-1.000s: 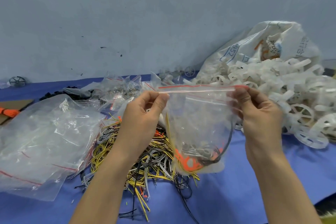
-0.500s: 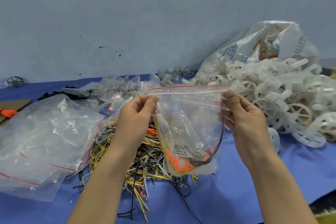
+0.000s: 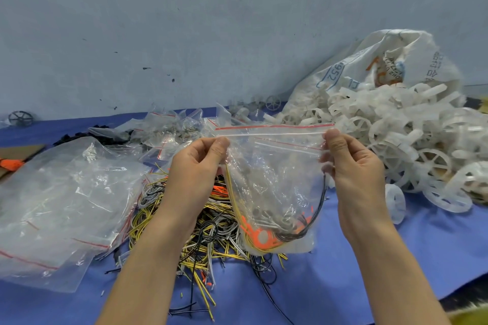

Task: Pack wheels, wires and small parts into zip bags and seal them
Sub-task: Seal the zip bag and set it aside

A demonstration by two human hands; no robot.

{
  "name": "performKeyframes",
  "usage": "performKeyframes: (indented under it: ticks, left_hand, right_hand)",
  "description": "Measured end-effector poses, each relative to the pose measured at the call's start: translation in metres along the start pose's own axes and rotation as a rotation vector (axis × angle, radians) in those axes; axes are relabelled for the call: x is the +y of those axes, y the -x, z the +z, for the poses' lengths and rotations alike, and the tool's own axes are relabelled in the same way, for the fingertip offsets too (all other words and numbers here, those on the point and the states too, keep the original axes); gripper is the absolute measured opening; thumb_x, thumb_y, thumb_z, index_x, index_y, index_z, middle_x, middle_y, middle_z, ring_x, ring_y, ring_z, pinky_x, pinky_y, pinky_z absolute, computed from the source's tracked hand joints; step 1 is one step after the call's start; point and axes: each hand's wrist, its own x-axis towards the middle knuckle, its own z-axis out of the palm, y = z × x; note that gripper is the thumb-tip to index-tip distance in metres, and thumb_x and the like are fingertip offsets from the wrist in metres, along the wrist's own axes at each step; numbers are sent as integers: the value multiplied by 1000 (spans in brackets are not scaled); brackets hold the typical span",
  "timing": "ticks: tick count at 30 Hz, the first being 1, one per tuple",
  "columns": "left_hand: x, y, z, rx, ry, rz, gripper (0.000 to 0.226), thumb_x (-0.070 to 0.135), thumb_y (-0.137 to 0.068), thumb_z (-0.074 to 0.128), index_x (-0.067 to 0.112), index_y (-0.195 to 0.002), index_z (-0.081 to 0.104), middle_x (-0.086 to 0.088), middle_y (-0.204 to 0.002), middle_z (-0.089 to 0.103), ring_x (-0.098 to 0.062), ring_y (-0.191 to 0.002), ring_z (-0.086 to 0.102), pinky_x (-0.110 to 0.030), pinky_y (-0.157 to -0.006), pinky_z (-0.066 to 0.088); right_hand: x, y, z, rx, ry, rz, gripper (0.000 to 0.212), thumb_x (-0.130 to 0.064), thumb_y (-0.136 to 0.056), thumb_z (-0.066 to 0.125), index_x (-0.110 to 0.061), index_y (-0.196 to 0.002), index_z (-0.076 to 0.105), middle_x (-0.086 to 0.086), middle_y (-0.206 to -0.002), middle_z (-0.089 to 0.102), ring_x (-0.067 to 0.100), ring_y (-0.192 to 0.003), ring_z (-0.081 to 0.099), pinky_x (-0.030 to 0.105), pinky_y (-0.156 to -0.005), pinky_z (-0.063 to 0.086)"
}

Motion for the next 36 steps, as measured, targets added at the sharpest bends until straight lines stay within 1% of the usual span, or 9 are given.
performKeyframes:
  ticks: [5, 11, 16, 22, 25, 27, 29, 32, 36]
  left_hand:
    - [0, 0, 2, 11, 15, -5, 17, 34, -96, 60, 22, -95, 72, 4, -92, 75, -15, -89, 71, -25, -79, 59]
    - [1, 1, 2, 18, 23, -7, 17, 34, -96, 61, 20, -95, 72, 1, -92, 75, -18, -89, 71, -27, -80, 59]
    - [2, 1, 2, 15, 11, -12, 19, 35, -95, 60, 20, -96, 71, 0, -93, 75, -18, -90, 71, -29, -81, 60]
    - [4, 3, 1, -9, 12, -6, 18, 34, -96, 60, 21, -95, 71, 1, -93, 75, -18, -90, 71, -27, -80, 59]
    - [5, 3, 2, -13, 15, -3, 18, 34, -96, 59, 21, -94, 71, 2, -91, 75, -17, -87, 72, -22, -77, 58]
    - [5, 4, 3, -13, 18, -4, 18, 33, -96, 59, 20, -94, 71, 1, -91, 75, -17, -87, 71, -22, -75, 59]
    - [6, 4, 4, -11, 16, -4, 19, 34, -96, 59, 19, -95, 71, -1, -91, 74, -19, -88, 71, -24, -76, 59]
    - [7, 5, 5, -10, 27, -1, 18, 32, -96, 59, 18, -95, 71, -3, -89, 74, -21, -88, 70, -25, -77, 59]
    - [9, 6, 6, -29, 22, 2, 18, 32, -97, 58, 19, -96, 70, 0, -90, 75, -19, -89, 71, -26, -78, 59]
  right_hand:
    - [1, 0, 1, -27, 15, 25, 20, -30, -97, 60, -20, -83, 69, -13, -70, 66, 4, -62, 57, 16, -58, 47]
    - [-1, 0, -1, -103, 39, 59, 13, -30, -91, 69, -19, -87, 73, -11, -74, 69, 6, -65, 60, 16, -61, 50]
    - [-2, 2, -2, -124, 1, 68, 11, -29, -92, 68, -23, -83, 71, -9, -76, 65, 8, -68, 57, 18, -64, 49]
    - [-3, 3, -1, -131, 7, 43, 13, -27, -93, 65, -22, -82, 67, -4, -78, 60, 10, -71, 55, 26, -71, 45]
    - [-2, 3, 0, -134, 0, 73, 13, -30, -93, 65, -24, -82, 69, -9, -81, 68, 8, -72, 59, 26, -73, 47]
    - [-2, 3, 0, -165, -2, 105, 16, -40, -88, 68, -24, -84, 73, -10, -85, 72, 7, -74, 62, 25, -72, 50]
    - [-3, 4, 1, -208, 16, 115, 26, -49, -77, 70, -24, -83, 77, -9, -85, 72, 6, -75, 62, 23, -73, 52]
    - [-4, 6, 1, -219, 19, 106, 30, -50, -70, 74, -21, -78, 78, -5, -79, 71, 7, -73, 61, 28, -78, 50]
    - [-3, 5, -1, -176, 22, 92, 23, -42, -80, 74, -19, -80, 79, -2, -78, 71, 10, -75, 59, 32, -81, 47]
